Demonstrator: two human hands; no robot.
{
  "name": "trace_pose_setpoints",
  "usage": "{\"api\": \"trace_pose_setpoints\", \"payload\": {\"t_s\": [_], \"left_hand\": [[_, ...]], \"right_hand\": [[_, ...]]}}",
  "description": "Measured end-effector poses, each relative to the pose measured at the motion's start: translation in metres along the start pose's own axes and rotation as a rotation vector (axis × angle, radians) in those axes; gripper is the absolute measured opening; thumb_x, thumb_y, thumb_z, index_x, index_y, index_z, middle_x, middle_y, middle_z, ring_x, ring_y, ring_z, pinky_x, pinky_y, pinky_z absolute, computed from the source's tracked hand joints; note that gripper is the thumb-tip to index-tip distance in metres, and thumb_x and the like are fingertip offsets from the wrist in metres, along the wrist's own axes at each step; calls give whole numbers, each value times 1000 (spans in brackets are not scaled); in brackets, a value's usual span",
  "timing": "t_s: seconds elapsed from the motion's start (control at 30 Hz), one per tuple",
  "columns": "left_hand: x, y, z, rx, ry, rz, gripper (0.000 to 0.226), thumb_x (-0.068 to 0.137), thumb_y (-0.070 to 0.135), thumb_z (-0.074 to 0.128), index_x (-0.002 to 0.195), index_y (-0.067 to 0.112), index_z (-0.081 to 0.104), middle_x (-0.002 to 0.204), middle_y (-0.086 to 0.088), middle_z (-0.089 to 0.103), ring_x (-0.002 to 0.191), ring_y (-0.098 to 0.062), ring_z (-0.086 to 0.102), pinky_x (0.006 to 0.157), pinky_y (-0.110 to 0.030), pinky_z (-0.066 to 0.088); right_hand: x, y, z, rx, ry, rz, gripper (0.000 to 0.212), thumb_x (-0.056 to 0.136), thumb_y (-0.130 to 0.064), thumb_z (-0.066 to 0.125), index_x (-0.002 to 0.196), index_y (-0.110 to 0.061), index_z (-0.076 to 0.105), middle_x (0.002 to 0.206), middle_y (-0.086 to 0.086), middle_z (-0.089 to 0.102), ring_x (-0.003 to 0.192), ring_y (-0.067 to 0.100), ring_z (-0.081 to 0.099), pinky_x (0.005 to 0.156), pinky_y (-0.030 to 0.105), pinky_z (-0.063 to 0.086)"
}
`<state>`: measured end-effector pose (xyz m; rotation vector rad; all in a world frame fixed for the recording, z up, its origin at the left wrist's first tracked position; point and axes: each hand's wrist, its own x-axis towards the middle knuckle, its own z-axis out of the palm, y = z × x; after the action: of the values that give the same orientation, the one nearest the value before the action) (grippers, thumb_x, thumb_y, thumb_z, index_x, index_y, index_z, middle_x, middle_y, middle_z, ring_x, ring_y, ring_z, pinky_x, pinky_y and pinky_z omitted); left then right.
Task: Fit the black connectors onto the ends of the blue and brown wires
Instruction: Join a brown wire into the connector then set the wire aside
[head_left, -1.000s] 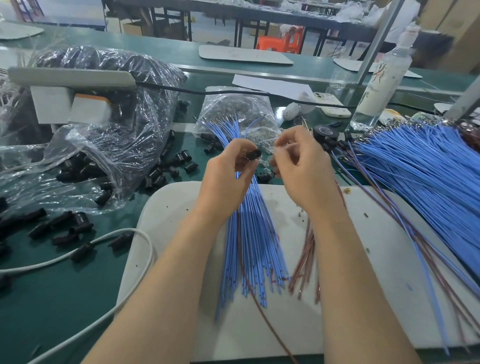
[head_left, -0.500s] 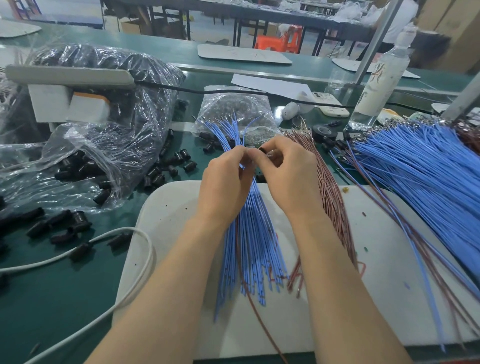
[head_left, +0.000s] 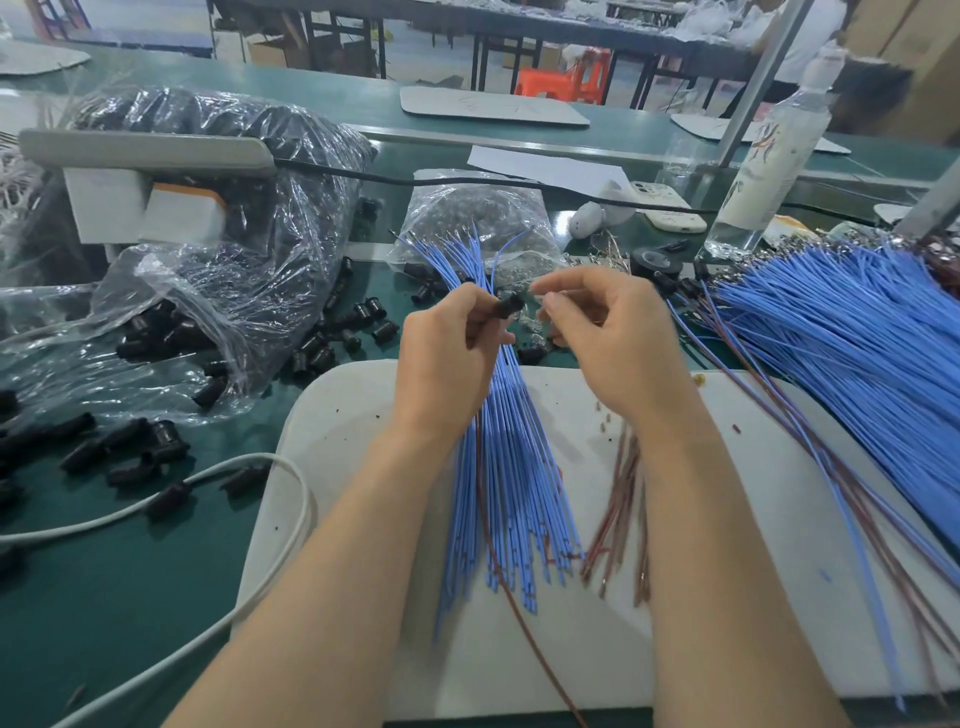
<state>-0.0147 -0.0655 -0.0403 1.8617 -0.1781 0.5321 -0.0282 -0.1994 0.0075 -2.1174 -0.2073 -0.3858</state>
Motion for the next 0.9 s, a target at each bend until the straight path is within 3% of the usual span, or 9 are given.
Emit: {"api": "trace_pose_setpoints", "payload": {"t_s": [0.1, 0.23, 0.33, 0.5, 0.6, 0.77, 0.9], "left_hand": [[0, 0, 0, -50, 2, 7, 15, 88, 1, 61, 83, 14, 62, 69, 11, 66, 72, -2, 68, 73, -24, 56], [1, 1, 0, -96, 10, -3, 18, 87, -1, 62, 82, 17, 61, 70, 12, 67, 75, -3, 69, 76, -24, 55], [1, 1, -1, -110, 10, 4, 19, 87, 0, 62, 81, 18, 61, 72, 11, 68, 77, -4, 70, 78, -26, 56], [0, 0, -1, -93, 17, 15, 15, 86, 0, 62, 83, 15, 63, 72, 12, 69, 77, -2, 69, 76, -22, 55], [0, 0, -2, -43, 16, 24, 14, 86, 2, 61, 85, 15, 64, 72, 15, 68, 77, -1, 68, 77, -27, 56], [0, 2, -2, 56, 9, 69, 9, 87, 4, 55, 86, 8, 64, 72, -4, 69, 75, -25, 68, 73, -45, 54], [0, 3, -4, 159, 1, 119, 14, 89, 4, 50, 89, 5, 64, 77, -6, 70, 78, -28, 67, 73, -45, 53]], "right_hand": [[-2, -2, -7, 91, -4, -13, 15, 92, -10, 57, 99, -22, 64, 82, -1, 71, 77, 15, 68, 83, 39, 56], [-4, -8, -9, 177, -31, -73, 10, 89, -8, 64, 96, -14, 63, 85, -1, 72, 79, 9, 69, 79, 24, 56], [-3, -10, -7, 124, -27, -120, 8, 85, -9, 69, 90, -14, 68, 82, -6, 70, 75, 2, 65, 74, 14, 51], [-3, -9, -3, 44, 12, -143, 7, 85, -10, 69, 89, -17, 70, 77, -11, 68, 68, -4, 61, 70, 9, 45], [-4, -10, -1, -12, 31, -159, 5, 85, -10, 69, 85, -16, 69, 71, -13, 65, 65, -6, 58, 66, 6, 43], [-4, -10, 2, -91, 69, -150, 6, 84, -14, 69, 80, -17, 69, 66, -16, 62, 64, -4, 57, 64, 6, 42], [-3, -8, 6, -126, 77, -141, 6, 85, -15, 67, 80, -15, 70, 66, -12, 63, 67, 3, 58, 64, 12, 46]]}}
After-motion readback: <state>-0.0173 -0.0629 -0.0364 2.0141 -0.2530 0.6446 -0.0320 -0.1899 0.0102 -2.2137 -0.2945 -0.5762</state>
